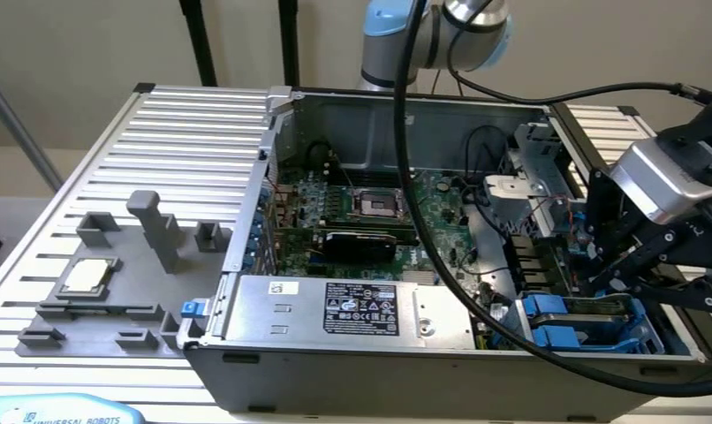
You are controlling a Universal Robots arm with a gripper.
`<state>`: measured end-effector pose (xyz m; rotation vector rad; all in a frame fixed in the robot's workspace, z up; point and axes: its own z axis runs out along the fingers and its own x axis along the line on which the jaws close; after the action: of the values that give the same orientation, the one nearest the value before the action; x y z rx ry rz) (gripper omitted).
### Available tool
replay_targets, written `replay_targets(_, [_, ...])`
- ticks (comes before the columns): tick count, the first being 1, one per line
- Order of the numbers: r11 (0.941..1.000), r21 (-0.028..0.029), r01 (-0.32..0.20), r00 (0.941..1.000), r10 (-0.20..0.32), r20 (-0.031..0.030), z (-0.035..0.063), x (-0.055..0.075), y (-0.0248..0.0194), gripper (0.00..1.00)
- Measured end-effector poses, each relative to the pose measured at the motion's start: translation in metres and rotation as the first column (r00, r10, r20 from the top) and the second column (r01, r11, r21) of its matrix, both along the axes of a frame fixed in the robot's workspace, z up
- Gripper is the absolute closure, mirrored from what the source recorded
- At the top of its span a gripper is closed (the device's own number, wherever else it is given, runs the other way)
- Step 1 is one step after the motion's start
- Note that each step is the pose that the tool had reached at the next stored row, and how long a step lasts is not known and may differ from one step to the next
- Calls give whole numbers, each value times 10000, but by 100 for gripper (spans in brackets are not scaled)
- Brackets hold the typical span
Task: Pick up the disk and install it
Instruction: 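Insert the first disk wire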
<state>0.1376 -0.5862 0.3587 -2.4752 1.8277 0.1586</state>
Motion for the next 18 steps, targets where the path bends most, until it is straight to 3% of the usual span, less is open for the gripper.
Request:
replay_targets(1, [10000, -1, 1, 10000, -1, 0, 0, 0, 0, 84])
replay_targets(2, [10000, -1, 1, 10000, -1, 0, 1, 3, 1, 77])
replay_targets(9, [10000, 18, -29, 10000, 29, 0, 2, 169, -19, 77])
replay_targets(16, [10000, 21, -78, 10000, 78, 0, 8, 221, -88, 77])
replay_targets(18, [10000, 20, -89, 10000, 89, 0, 10, 234, -107, 69])
